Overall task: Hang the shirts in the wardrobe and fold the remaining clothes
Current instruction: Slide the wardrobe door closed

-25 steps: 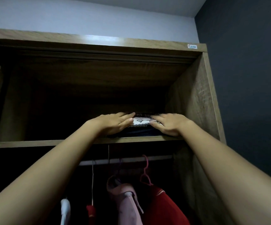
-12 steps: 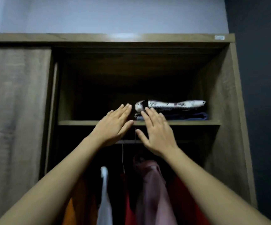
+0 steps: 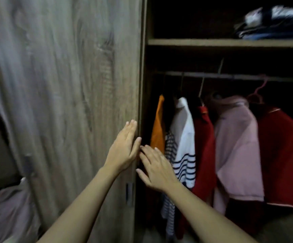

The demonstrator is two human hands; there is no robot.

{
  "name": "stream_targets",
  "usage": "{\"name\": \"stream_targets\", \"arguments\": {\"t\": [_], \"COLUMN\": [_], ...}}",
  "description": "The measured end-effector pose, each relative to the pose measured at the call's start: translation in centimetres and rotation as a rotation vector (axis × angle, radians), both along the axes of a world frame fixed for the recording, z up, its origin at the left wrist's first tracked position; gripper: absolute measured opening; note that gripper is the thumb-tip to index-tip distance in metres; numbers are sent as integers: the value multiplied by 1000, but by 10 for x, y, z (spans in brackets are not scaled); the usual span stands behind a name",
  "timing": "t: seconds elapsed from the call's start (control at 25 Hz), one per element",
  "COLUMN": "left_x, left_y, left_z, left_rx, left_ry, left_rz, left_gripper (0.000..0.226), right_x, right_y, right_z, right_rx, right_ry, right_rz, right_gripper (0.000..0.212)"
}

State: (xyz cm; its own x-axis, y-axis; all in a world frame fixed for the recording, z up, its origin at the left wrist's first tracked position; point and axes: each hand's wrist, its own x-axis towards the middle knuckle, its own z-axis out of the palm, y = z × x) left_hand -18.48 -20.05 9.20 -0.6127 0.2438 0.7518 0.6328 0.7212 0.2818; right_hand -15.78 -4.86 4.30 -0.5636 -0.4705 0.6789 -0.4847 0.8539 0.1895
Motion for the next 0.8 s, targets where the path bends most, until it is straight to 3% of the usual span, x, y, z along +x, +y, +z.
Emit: {"name": "stream_targets", "arguments": {"t": [0.2,0.32,0.52,0.8], "left_x": [-6,-17,-37,-54], "left_y": [-64,-84,-94,-87], "left_z": [-67,-91,-128,-158], "left_rx": [103,135,147,147], "left_ry": [-120,-203,-316,-384], "left_rz": [236,321,376,318], "left_gripper": [61,58,60,66], "right_x": [-11,-21,-40,-58], "right_y": [-44,-51,-53,-61], "right_z": [-96,-138,-179,-191], "right_rx": [463,576,710,967], "right_ry": [-214,-271,-286,-189], "right_rz": [172,196,39,-58], "right_gripper": [50,45,38,53]}}
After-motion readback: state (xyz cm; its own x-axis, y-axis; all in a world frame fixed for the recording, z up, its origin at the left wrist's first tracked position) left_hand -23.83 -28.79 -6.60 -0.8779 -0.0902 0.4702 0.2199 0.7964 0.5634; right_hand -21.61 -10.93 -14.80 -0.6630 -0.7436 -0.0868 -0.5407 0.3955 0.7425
